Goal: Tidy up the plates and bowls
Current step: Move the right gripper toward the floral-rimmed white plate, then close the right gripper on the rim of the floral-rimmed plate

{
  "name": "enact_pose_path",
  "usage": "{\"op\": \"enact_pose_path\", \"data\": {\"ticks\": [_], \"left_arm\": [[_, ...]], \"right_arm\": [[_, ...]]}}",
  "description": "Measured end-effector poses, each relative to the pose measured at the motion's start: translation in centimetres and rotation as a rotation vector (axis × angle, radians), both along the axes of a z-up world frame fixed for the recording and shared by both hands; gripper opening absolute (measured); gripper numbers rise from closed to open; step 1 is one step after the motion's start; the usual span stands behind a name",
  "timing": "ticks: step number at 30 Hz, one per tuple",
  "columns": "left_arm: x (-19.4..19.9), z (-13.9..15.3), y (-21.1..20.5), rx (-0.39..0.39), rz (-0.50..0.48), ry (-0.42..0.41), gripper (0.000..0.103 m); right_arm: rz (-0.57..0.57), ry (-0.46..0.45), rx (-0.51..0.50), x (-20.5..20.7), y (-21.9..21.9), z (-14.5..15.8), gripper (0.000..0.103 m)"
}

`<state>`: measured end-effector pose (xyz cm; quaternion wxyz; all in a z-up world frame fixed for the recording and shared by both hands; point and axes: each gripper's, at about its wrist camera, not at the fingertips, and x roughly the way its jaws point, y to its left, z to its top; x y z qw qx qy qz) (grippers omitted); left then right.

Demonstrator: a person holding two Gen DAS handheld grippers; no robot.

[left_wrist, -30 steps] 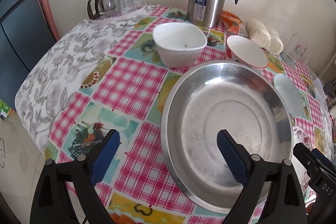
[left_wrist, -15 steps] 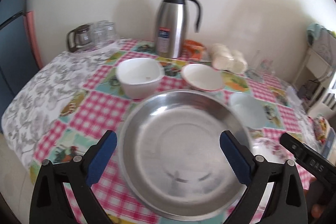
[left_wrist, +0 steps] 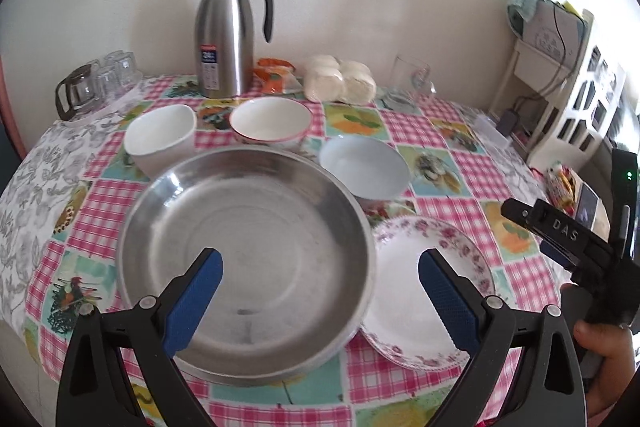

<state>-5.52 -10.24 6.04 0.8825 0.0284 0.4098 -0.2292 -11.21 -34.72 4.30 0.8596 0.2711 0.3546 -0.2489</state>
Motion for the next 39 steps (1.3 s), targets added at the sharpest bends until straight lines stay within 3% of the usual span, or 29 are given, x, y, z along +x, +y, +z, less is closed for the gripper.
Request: {"op": "enact_pose_path", "data": {"ticks": [6, 11, 15, 20, 24, 31, 36, 39], "left_arm": [[-1.6, -1.0, -2.2, 0.0, -0.08, 0.082, 0.098], [-3.0, -1.9, -3.8, 0.017, -0.139, 0.151, 0.097], [-2.9, -3.2, -4.3, 0.022, -0.142, 0.227, 0.082], [-2.2, -5.1, -3.6, -0.039, -0.097, 0.372, 0.075], [-2.2, -6.1, -3.7, -0.055, -0.074, 0.431, 0.07], [-2.2, -7.4, -4.3, -0.038, -0.029, 0.454, 0.057], [-1.8, -8.4, -4.2, -0.032, 0.005, 0.475, 0.046], [-1.5, -8.8, -4.1, -0.028, 0.029, 0.477, 0.043]], "right_arm": [[-0.081, -0.006, 0.137, -1.9, -2.3, -2.0, 0.103], [-0.102, 0.022, 0.187, -2.4, -2.8, -3.3, 0.102], [-0.092, 0.02, 0.231, -2.3, -3.0, -4.0, 0.098], [-0.086, 0.05, 0.238, -2.1, -3.4, -5.1, 0.091], [-0.061, 0.053, 0.25, -1.8, -3.4, -5.6, 0.083], [-0.003, 0.077, 0.248, -0.9, -2.7, -6.3, 0.069], [0.04, 0.102, 0.246, -0.3, -2.1, -6.9, 0.049], [0.065, 0.108, 0.248, 0.0, -1.7, -7.2, 0.043]]}}
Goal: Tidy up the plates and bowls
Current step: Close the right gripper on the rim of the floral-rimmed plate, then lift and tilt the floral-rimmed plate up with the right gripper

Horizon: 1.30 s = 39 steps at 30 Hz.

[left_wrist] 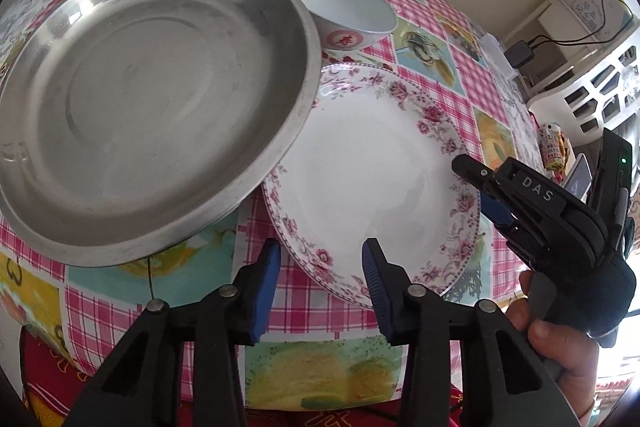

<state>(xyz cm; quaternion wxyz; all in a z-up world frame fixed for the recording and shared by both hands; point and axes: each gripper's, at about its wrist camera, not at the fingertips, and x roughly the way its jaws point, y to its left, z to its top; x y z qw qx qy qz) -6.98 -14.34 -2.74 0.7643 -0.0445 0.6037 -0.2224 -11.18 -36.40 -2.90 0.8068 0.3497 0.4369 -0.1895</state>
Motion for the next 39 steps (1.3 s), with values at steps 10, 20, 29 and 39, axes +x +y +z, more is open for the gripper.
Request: {"op": "enact_pose_path", "data": {"ticks": [10, 20, 29, 39], "left_arm": [[0.6, -1.2, 0.1, 0.001, 0.056, 0.028, 0.04], [0.7, -1.4, -0.3, 0.019, 0.079, -0.003, 0.036], [1.0, -1.4, -2.8, 0.044, 0.051, -0.071, 0.035], [1.9, -1.6, -5.0, 0.039, 0.037, -0.124, 0.035]], "right_arm": [[0.008, 0.027, 0.021, 0.1, 0.3, -0.7, 0.023], [-0.038, 0.047, -0.003, -0.5, -0.3, -0.6, 0.018], [-0.098, 0.06, 0.009, -2.0, -1.7, -0.7, 0.017], [-0.094, 0.058, 0.014, -2.1, -1.7, -0.7, 0.018]]}}
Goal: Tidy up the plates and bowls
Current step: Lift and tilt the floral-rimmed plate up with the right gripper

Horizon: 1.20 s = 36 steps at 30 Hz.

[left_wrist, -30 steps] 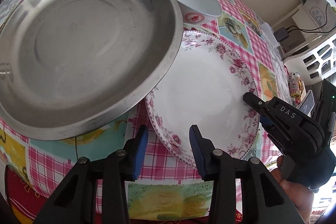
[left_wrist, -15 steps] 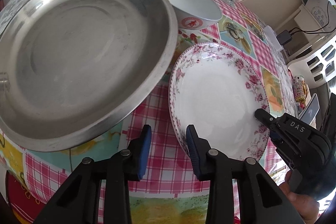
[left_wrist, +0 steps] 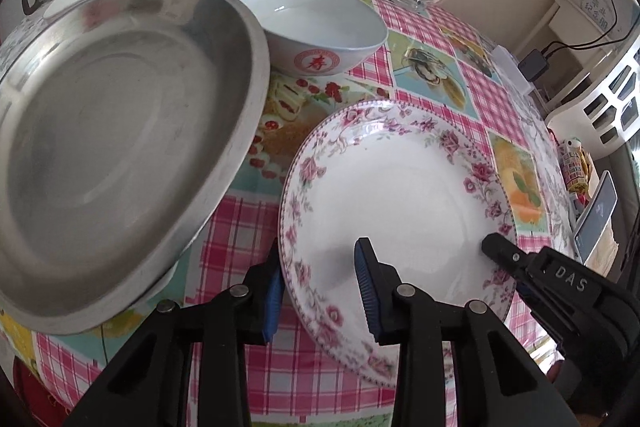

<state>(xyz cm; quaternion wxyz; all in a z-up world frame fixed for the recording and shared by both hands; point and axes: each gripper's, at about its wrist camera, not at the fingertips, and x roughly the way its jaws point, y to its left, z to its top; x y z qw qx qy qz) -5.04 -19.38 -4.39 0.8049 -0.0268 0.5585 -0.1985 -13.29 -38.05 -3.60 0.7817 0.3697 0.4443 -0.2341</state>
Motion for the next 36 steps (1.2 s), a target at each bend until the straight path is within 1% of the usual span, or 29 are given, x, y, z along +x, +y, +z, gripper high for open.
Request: {"op": "enact_pose_path", "data": {"ticks": [6, 13, 15, 21, 29, 32, 36], "left_arm": [[0.6, -0.2, -0.6, 0.004, 0.006, -0.023, 0.035], [1.2, -0.3, -0.5, -0.029, 0.006, -0.022, 0.035], [1.2, -0.2, -0.4, -0.036, 0.002, -0.015, 0.035], [1.6, -0.3, 0.2, -0.077, -0.001, 0.032, 0.03], [1.6, -0.1, 0.4, -0.101, -0.04, 0.076, 0.03], [1.5, 0.1, 0.3, -0.106, -0.056, 0.076, 0.03], [1.3, 0.4, 0.0, -0.103, -0.078, 0.064, 0.03]], "right_arm": [[-0.004, -0.01, 0.01, 0.0, -0.2, -0.1, 0.018], [0.001, -0.01, 0.002, 0.1, -0.2, -0.1, 0.018], [0.001, -0.011, 0.001, 0.1, -0.2, -0.1, 0.018], [-0.003, -0.028, 0.007, 0.0, -0.2, -0.1, 0.018], [-0.019, -0.032, 0.026, -0.5, -0.3, 0.0, 0.018], [-0.03, -0.046, 0.044, -0.9, -0.5, 0.1, 0.018], [-0.04, -0.052, 0.038, -1.2, -0.6, 0.5, 0.018]]}}
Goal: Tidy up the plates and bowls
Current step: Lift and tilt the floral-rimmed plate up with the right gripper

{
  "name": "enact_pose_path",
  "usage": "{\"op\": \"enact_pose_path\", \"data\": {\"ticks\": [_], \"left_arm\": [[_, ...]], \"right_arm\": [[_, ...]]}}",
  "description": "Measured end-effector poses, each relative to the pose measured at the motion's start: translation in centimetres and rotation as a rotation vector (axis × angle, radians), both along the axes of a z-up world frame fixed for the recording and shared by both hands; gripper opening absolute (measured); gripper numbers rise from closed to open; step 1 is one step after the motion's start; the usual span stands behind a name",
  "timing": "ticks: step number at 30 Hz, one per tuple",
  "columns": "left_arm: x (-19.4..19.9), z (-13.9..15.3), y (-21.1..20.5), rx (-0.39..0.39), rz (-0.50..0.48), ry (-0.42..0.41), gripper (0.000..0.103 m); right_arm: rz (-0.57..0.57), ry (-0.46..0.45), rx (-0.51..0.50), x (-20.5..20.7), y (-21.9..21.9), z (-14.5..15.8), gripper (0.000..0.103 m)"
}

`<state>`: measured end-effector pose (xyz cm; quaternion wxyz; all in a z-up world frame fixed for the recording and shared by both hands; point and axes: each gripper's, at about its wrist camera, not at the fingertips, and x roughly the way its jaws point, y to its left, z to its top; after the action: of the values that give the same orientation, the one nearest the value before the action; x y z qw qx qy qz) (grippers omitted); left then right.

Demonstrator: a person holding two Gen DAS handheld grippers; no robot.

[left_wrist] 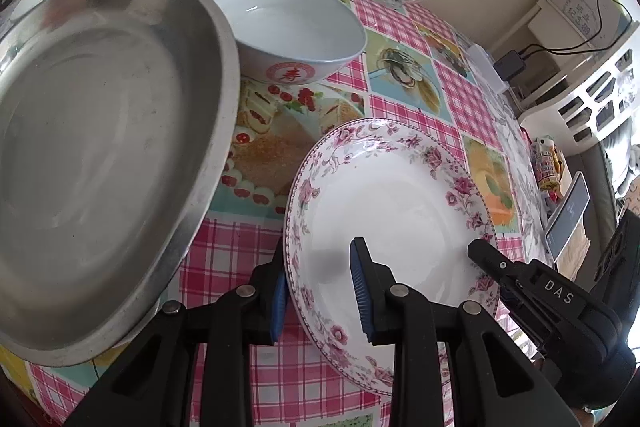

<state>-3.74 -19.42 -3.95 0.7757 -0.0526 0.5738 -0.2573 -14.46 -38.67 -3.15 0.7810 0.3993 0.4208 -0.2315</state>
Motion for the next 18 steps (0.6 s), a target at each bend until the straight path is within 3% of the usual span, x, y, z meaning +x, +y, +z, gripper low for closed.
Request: {"op": "enact_pose_path", "data": {"ticks": [18], "left_arm": [[-0.6, 2.6, -0.5, -0.064, -0.062, -0.064, 0.03]], "right_arm": [[-0.034, -0.046, -0.014, -1.4, -0.6, 1.4, 0.018]]}}
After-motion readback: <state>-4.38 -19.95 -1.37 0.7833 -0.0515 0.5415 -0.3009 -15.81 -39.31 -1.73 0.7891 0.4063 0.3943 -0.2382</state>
